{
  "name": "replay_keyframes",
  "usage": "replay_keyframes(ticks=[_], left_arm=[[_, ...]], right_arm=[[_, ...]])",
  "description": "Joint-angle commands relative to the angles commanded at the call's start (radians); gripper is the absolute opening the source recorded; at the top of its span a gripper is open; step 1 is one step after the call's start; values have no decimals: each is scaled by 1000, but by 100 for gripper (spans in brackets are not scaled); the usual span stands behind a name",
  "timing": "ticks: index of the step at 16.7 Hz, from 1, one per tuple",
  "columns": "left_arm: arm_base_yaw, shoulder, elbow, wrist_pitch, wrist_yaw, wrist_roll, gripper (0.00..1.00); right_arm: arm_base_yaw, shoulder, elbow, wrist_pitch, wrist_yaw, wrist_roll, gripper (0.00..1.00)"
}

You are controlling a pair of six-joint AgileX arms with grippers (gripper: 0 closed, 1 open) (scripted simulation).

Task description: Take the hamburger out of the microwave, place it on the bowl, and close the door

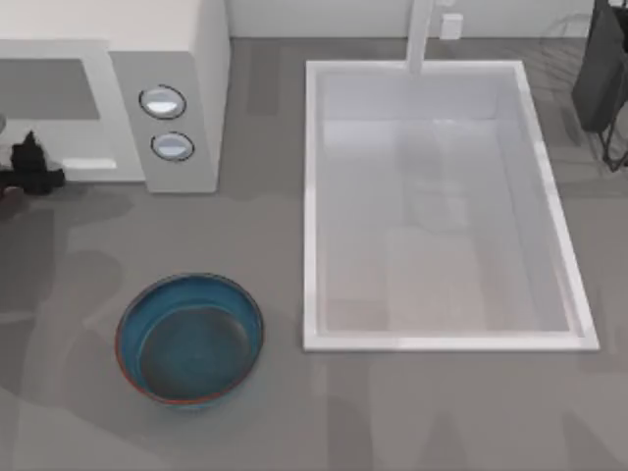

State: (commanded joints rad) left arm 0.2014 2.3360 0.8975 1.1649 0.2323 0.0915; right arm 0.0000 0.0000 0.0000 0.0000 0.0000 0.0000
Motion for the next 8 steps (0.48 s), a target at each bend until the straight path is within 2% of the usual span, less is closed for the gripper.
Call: replay_keyframes(ticks=[4, 8], left_arm=[[15, -67, -133, 94, 13, 4, 0], [15, -70, -139, 98, 14, 4, 0]], right_arm=[[0, 0, 0, 0, 0, 0, 100], [0, 0, 0, 0, 0, 0, 100]])
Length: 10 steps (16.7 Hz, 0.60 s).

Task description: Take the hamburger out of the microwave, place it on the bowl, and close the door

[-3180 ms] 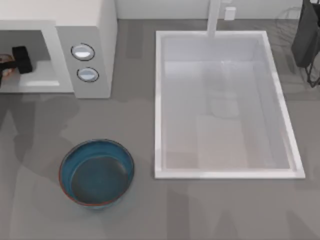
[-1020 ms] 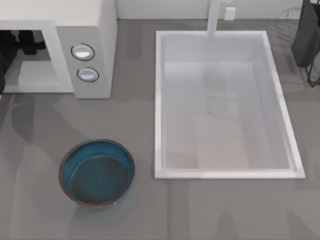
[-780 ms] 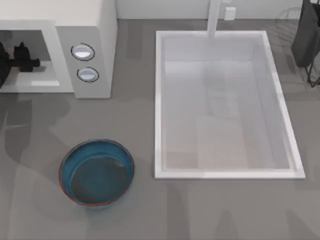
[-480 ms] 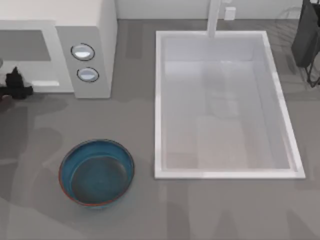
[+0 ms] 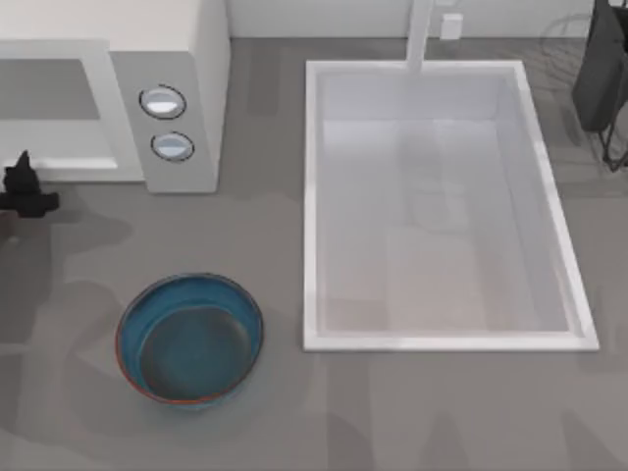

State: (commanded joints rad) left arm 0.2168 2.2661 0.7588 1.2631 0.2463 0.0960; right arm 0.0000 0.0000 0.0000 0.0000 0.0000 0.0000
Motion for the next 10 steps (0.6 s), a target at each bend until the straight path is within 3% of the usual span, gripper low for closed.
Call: replay_keyframes(ticks=[4, 10], left_arm=[[-6, -38, 8, -42, -3, 2, 0], [-6, -304, 19, -326, -6, 3, 0]], right_arm=[[0, 0, 0, 0, 0, 0, 100], [0, 0, 0, 0, 0, 0, 100]])
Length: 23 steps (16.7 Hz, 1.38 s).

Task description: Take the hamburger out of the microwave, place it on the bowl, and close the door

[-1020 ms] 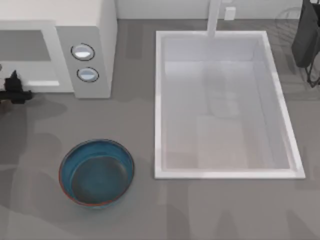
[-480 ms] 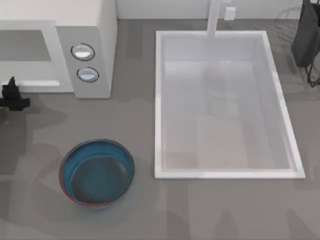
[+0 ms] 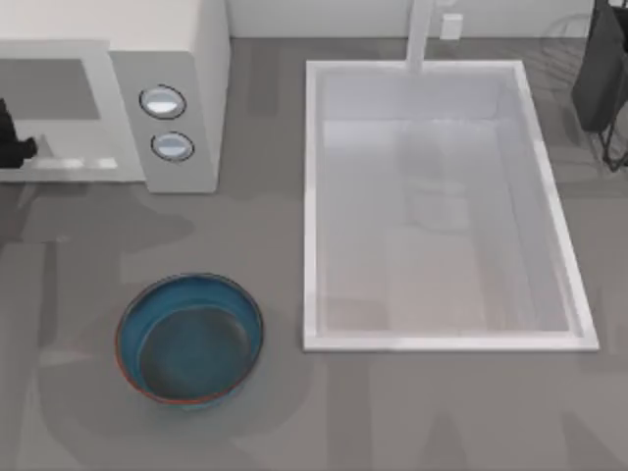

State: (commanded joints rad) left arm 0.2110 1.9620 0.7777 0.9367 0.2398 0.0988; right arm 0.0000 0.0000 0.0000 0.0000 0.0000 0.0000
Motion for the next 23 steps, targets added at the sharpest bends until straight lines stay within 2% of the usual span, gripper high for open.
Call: replay_keyframes(ticks=[3, 8, 11, 13, 15, 20, 23], left_arm=[[1, -81, 6, -82, -1, 1, 0], [-2, -83, 2, -84, -3, 2, 0], [-67, -81, -36, -67, -64, -11, 0], [-162, -74, -87, -38, -157, -32, 0], [-298, -62, -153, 5, -290, -64, 0], [-769, -52, -353, 145, -732, -184, 0], [-1004, -73, -478, 230, -946, -273, 0]], right_arm=[[0, 0, 0, 0, 0, 0, 100], [0, 0, 0, 0, 0, 0, 100], [0, 0, 0, 0, 0, 0, 100], [0, 0, 0, 0, 0, 0, 100], [0, 0, 0, 0, 0, 0, 100], [0, 0, 0, 0, 0, 0, 100], [0, 0, 0, 0, 0, 0, 100]])
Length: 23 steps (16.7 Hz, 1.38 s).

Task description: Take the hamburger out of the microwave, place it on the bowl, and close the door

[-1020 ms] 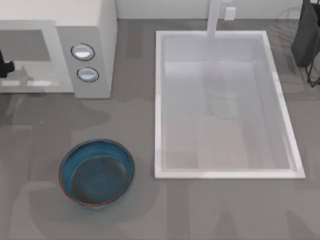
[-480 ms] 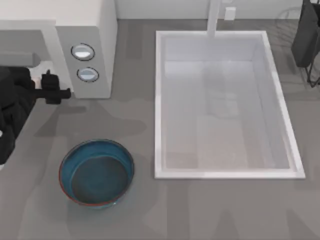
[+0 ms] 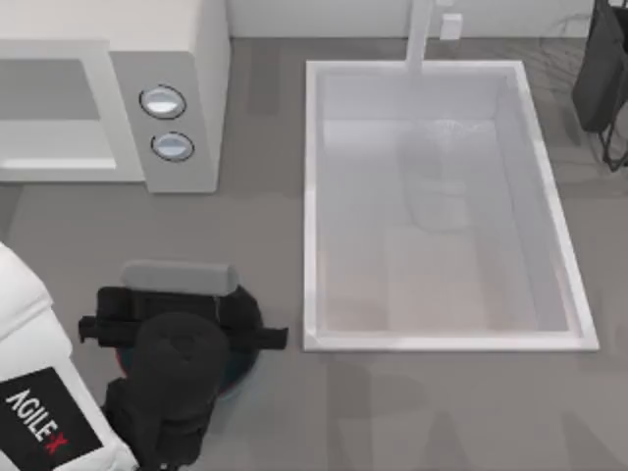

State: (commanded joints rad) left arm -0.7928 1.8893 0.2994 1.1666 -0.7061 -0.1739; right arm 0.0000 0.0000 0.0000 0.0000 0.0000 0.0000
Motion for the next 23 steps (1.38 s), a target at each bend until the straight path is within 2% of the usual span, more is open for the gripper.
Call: replay_keyframes(ticks=[3, 6, 12, 20, 23], left_arm=[[-144, -19, -101, 75, -135, -80, 0], [-198, -26, -155, 123, -183, -128, 0], [-192, -22, -154, 128, -182, -128, 0], [-65, 179, -69, 294, -56, -55, 0], [-44, 203, -56, 317, -36, -43, 0]], right_arm=[[0, 0, 0, 0, 0, 0, 100], [0, 0, 0, 0, 0, 0, 100], [0, 0, 0, 0, 0, 0, 100], [0, 0, 0, 0, 0, 0, 100], [0, 0, 0, 0, 0, 0, 100]])
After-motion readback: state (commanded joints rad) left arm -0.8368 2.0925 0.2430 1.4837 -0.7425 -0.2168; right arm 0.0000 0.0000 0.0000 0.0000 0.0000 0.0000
